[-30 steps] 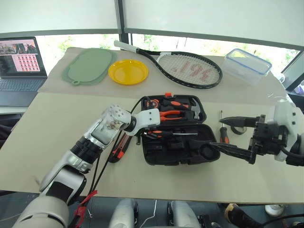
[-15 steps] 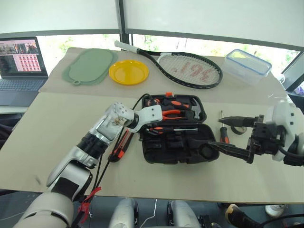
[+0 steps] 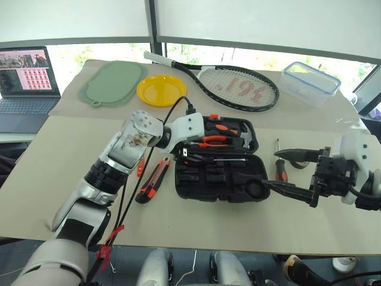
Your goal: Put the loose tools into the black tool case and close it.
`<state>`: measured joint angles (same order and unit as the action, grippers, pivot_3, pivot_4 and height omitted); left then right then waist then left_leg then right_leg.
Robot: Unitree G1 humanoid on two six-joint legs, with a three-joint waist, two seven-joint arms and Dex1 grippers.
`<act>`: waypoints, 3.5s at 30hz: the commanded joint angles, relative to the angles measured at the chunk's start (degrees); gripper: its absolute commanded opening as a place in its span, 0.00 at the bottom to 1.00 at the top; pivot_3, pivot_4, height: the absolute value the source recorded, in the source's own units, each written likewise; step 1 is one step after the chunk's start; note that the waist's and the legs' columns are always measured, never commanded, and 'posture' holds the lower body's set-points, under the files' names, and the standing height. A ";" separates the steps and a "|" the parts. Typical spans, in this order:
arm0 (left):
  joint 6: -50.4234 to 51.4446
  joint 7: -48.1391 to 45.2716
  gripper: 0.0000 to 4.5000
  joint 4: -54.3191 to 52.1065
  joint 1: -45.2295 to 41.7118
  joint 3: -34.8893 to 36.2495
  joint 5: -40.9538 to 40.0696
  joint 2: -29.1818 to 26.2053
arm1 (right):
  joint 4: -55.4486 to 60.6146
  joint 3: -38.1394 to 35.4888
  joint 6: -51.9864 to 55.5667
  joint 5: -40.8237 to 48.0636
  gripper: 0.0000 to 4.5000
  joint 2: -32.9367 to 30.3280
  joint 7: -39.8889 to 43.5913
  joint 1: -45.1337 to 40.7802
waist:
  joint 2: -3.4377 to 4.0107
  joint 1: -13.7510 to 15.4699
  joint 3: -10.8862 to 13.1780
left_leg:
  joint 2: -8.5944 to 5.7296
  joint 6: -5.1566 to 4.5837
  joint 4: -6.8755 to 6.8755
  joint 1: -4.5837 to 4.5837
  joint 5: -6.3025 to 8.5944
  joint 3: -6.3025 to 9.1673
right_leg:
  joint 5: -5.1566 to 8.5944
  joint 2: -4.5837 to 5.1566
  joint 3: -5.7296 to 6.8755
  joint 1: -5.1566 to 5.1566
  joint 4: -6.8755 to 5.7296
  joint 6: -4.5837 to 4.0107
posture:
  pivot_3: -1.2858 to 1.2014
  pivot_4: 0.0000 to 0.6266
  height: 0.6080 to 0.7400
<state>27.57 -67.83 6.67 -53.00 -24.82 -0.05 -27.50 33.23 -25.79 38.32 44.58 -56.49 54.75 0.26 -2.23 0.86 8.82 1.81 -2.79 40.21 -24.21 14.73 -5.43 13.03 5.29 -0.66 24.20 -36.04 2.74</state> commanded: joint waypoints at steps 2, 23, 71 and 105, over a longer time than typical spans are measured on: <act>-6.17 1.48 0.18 5.89 -0.94 -1.74 2.53 2.19 | 0.49 -1.05 -1.50 -0.15 1.00 -0.26 -0.12 -1.34 | 0.00 0.01 0.00 | -0.01 0.00 0.01 -0.01 0.00 0.00 | 0.00 0.00 0.00 0.00 0.00 0.00 | 0.52 0.24 0.99; -12.07 3.07 0.02 18.98 -3.50 -1.55 6.89 8.66 | 1.30 -2.17 -1.35 -0.78 1.00 0.47 -1.28 1.06 | 0.01 0.71 -0.01 | 0.00 -0.06 0.21 -0.02 0.02 0.08 | -0.09 0.04 0.01 -0.09 -0.04 0.10 | 0.52 0.24 0.99; 22.67 -9.48 0.98 -21.97 14.57 29.25 -37.38 -14.49 | -1.50 -35.64 4.07 -6.35 1.00 12.91 -1.00 39.10 | 0.33 -0.15 -0.26 | 0.12 -0.12 0.18 0.16 0.07 0.12 | -0.01 0.05 -0.05 -0.27 -0.01 0.13 | 0.52 0.24 0.99; 18.88 1.34 1.00 -28.85 16.52 26.71 -40.08 -19.45 | -8.70 6.97 14.89 -22.42 0.25 32.42 -46.65 -2.47 | 0.34 -0.47 -0.27 | -0.01 0.07 -0.06 0.22 -0.05 0.01 | 0.03 -0.07 -0.14 -0.11 -0.07 0.00 | 0.52 0.24 0.99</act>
<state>47.80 -66.87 -21.66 -36.69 1.28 -40.55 -46.11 20.15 -16.03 49.22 20.94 -25.54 10.96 -1.70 -1.89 0.38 8.55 1.81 -2.72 40.14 -23.99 14.68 -5.42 13.07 5.22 -0.80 24.09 -36.10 2.74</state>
